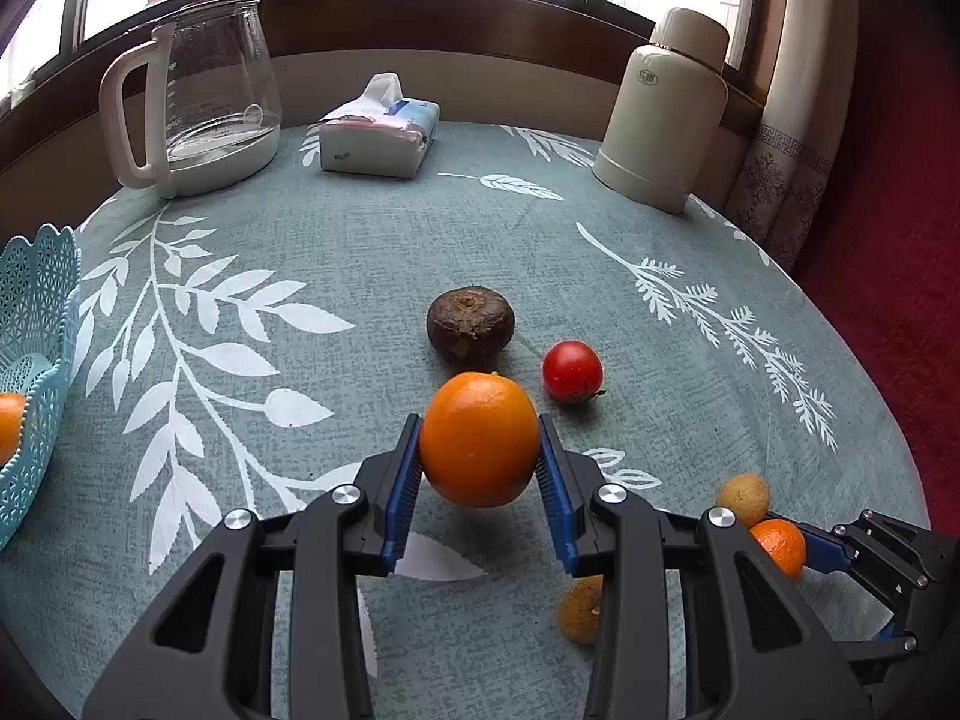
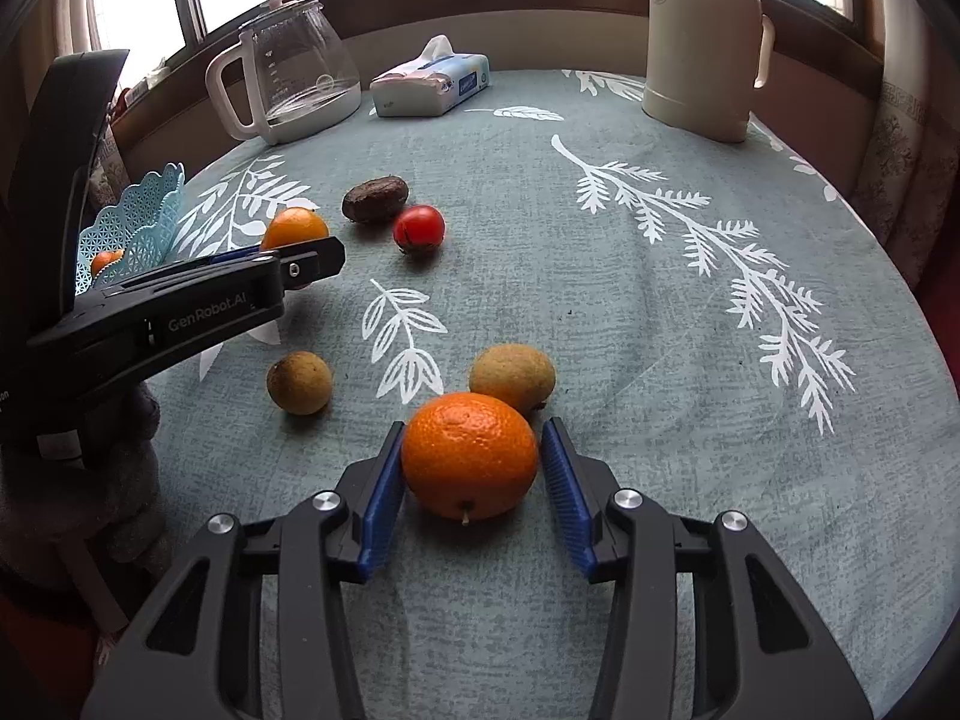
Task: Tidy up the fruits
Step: 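Close the left tool on the orange fruit while the right tool grasps the navel orange, then carry the orange into the blue basket with the left tool while the right tool carries its orange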
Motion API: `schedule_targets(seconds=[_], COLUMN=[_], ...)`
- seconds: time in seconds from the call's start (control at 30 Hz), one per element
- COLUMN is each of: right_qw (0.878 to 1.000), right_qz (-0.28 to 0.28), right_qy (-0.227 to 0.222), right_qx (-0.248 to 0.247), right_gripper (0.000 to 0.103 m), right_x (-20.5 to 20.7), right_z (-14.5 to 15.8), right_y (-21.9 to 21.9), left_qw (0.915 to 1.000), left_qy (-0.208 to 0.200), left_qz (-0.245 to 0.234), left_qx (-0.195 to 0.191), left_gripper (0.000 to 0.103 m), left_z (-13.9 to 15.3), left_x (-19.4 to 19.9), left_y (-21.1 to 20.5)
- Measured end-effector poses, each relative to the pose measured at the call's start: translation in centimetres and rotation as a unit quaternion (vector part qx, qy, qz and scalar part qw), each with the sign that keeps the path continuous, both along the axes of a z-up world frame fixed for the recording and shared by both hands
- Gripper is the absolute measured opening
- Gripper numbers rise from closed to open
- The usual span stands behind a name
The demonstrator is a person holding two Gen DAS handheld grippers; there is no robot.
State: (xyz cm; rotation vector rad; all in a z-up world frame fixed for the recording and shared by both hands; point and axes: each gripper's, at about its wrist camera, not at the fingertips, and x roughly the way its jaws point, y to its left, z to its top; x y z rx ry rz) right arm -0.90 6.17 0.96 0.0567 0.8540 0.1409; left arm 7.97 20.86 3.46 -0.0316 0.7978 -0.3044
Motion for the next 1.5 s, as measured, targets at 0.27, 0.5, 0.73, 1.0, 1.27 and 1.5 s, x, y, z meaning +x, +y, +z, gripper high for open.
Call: schedule_targets(seconds=[0.27,0.5,0.73,1.0,1.27,1.5], right_qw=[1.0,1.0,1.0,1.0,1.0,1.0], right_qz=[0.003,0.003,0.004,0.006,0.012,0.018], right_qy=[-0.001,-0.002,-0.002,-0.006,-0.01,-0.013], right_qx=[-0.01,-0.013,-0.015,-0.014,-0.014,-0.018], right_gripper=[0.041,0.041,0.04,0.04,0.04,0.04], right_x=[-0.1,-0.1,-0.2,-0.8,-1.2,-1.3], right_z=[0.0,0.1,0.1,0.4,0.7,0.9], right_y=[0.3,0.4,0.5,0.7,1.2,1.9], left_qw=[0.9999,0.9994,0.9986,0.9961,0.992,0.9877], left_qy=[-0.008,-0.013,-0.021,-0.034,-0.067,-0.083], left_qz=[0.013,0.028,0.045,0.081,0.103,0.127], left_qx=[-0.004,-0.012,-0.019,-0.01,0.031,0.037], left_gripper=[0.038,0.038,0.038,0.038,0.038,0.038], left_z=[0.2,0.3,0.6,1.1,2.3,3.6], left_x=[-0.4,-0.7,-1.3,-2.4,-3.9,-4.5], left_y=[0.4,1.0,1.6,3.1,4.0,5.9])
